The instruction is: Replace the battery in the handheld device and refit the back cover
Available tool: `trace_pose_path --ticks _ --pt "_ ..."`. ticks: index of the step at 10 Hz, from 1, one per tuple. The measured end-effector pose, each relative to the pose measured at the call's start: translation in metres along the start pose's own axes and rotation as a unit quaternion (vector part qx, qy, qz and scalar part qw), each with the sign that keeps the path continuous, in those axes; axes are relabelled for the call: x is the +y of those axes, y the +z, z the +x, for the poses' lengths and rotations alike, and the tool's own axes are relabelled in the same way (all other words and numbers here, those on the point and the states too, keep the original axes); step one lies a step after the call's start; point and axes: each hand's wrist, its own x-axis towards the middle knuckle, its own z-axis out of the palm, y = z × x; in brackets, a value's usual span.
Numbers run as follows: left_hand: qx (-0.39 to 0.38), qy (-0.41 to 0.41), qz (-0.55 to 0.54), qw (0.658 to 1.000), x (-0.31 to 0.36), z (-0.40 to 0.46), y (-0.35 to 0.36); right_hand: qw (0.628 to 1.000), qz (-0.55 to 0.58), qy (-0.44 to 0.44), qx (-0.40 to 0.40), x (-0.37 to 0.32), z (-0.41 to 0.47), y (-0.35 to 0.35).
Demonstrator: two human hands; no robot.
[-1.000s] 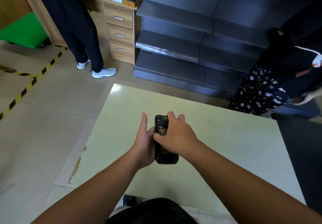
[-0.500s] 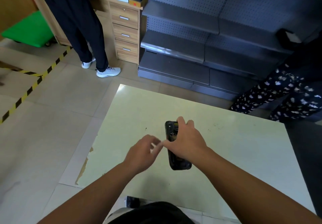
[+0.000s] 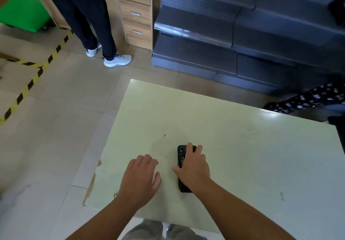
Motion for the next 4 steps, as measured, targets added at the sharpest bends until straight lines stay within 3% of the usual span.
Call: trace_pose_path --ticks 2,4 --pt "-0.033 -0.007 -0.004 0.999 -0.0116 0.0064 0.0025 1.000 -0.006 0.018 -0.001 -0.0008 0.0083 0.0199" --pt "-0.014 0.012 -0.025 1.000 -0.0082 0.0122 -0.0043 1.000 0.006 0.012 -0.020 0.0005 0.0115 0.0148"
